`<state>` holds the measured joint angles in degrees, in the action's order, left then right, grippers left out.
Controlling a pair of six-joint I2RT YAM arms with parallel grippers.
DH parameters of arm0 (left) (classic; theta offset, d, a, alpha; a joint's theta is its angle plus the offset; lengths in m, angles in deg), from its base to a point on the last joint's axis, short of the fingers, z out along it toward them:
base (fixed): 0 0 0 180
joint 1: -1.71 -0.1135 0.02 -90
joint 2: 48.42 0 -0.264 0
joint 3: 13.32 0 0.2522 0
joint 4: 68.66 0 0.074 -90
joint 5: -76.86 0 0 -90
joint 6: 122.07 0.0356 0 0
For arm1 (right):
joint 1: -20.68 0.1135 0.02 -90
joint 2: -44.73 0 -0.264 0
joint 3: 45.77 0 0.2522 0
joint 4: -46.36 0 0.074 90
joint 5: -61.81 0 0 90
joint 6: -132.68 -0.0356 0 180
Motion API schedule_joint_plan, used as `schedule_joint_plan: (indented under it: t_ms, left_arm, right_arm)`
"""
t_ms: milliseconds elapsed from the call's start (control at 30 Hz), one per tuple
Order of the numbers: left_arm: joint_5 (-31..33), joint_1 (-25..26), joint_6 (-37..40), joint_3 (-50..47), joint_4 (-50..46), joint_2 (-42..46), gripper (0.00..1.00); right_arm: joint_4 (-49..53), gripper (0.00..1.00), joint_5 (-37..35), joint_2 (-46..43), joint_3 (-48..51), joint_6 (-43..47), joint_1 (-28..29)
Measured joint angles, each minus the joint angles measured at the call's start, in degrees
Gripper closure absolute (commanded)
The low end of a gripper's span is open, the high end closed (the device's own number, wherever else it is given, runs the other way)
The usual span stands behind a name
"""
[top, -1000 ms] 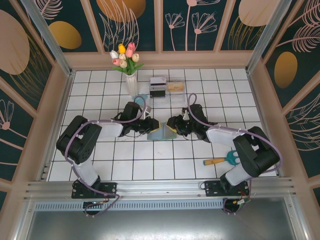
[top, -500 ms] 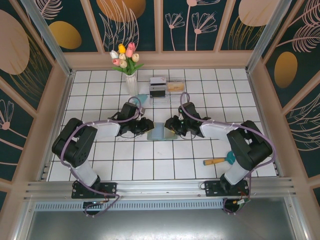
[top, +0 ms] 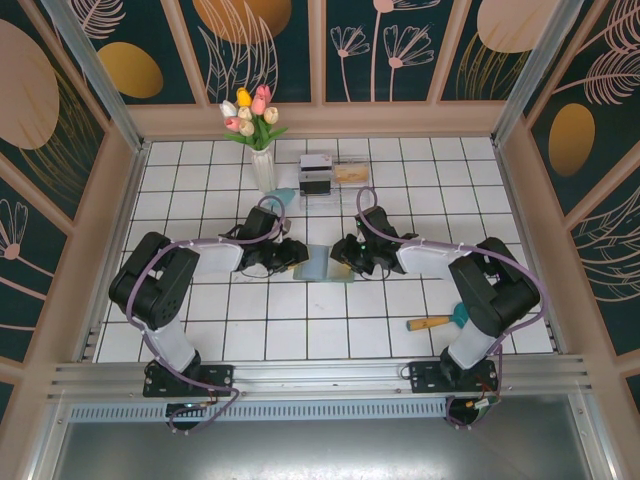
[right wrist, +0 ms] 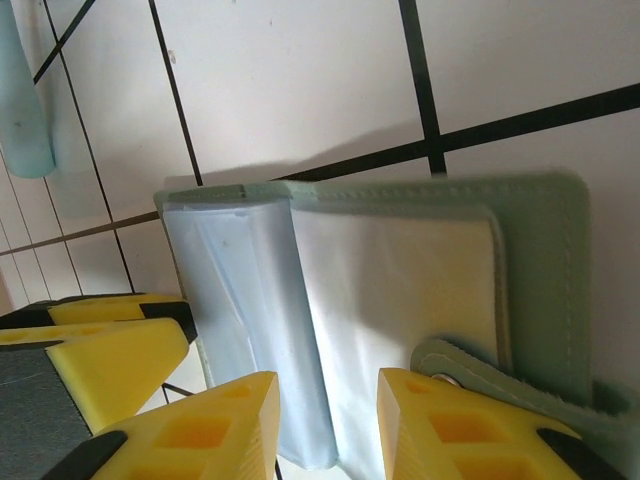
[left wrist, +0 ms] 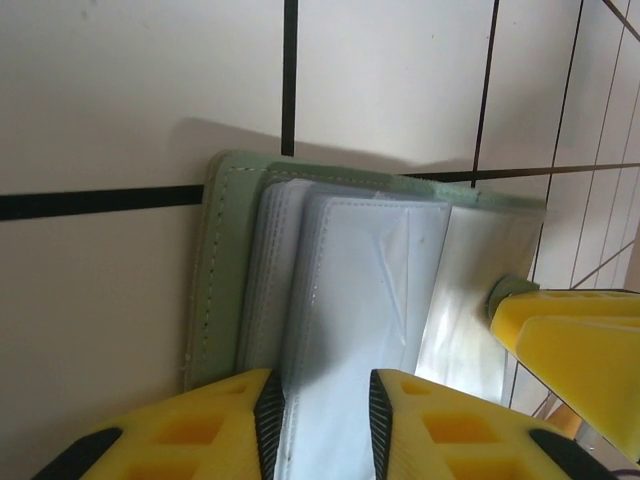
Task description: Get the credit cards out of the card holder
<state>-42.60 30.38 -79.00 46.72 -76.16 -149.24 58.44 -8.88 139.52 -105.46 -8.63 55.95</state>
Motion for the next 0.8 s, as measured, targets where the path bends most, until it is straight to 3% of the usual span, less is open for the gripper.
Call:
schedule_joint_plan:
  t_ms: [333, 800]
  left_arm:
    - [-0.5, 0.5, 2.8, 2.3, -2.8, -0.8, 0.58]
    - [-4.9, 1.4, 5.4, 4.4, -3.9, -3.2, 0.70]
  right_arm:
    - [0.3, 0.67, 0.0, 0.2, 0.0, 0.0, 0.0]
    - [0.7, 0.72, -0.8, 3.8, -1.3, 0.4, 0.0]
